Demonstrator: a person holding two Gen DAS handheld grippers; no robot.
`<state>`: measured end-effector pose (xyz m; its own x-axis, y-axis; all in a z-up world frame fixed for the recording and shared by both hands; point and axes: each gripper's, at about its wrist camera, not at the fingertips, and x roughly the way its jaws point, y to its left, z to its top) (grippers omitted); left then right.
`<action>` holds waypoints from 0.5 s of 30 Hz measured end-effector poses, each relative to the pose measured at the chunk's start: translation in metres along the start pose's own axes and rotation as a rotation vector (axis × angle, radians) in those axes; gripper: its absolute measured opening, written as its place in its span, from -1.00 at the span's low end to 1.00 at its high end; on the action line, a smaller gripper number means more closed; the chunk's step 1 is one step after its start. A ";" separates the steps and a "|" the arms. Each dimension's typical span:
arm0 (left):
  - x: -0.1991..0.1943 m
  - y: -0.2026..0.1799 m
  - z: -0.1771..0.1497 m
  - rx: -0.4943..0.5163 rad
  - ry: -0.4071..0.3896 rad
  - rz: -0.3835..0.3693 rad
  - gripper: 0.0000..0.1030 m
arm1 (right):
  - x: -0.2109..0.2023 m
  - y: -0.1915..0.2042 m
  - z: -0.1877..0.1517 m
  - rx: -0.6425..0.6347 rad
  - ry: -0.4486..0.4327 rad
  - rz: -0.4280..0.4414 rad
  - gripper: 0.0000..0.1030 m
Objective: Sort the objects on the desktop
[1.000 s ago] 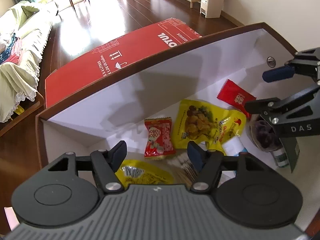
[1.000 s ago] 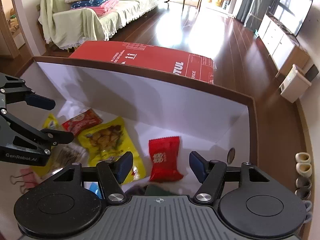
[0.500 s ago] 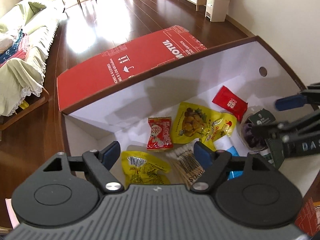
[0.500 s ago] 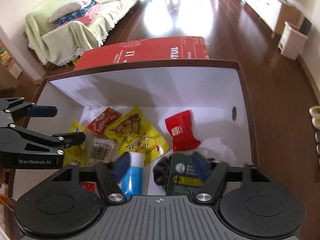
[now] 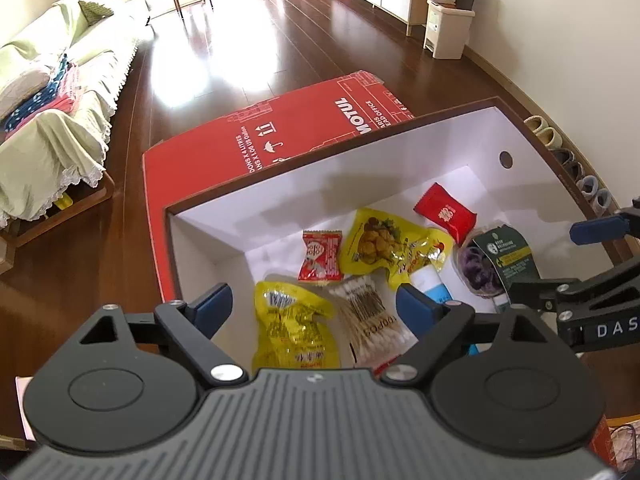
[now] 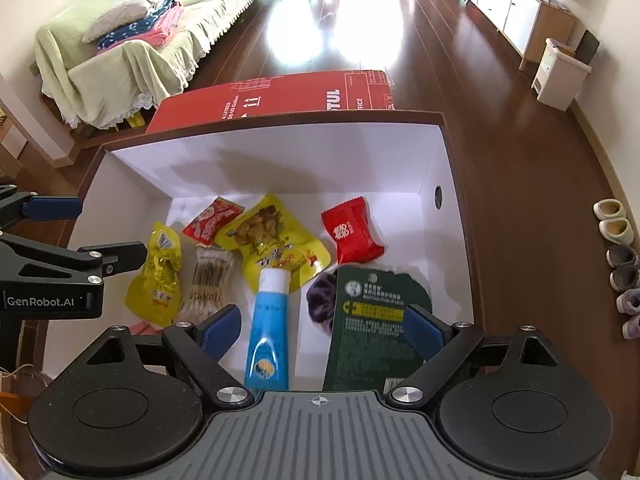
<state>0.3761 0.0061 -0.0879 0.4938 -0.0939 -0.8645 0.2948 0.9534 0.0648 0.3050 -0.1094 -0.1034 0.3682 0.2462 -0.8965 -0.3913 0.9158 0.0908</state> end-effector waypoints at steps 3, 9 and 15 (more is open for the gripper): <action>-0.009 -0.003 -0.005 0.000 0.000 0.005 0.70 | -0.006 0.003 -0.006 0.004 -0.003 -0.001 0.76; -0.027 -0.007 -0.014 -0.012 -0.012 0.011 0.71 | -0.018 0.009 -0.017 0.007 -0.014 -0.005 0.76; -0.042 -0.009 -0.023 -0.039 -0.033 0.015 0.71 | -0.028 0.010 -0.025 0.018 -0.028 -0.008 0.76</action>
<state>0.3338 0.0082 -0.0638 0.5246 -0.0881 -0.8468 0.2556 0.9650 0.0580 0.2694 -0.1148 -0.0882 0.3944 0.2477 -0.8849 -0.3731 0.9232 0.0921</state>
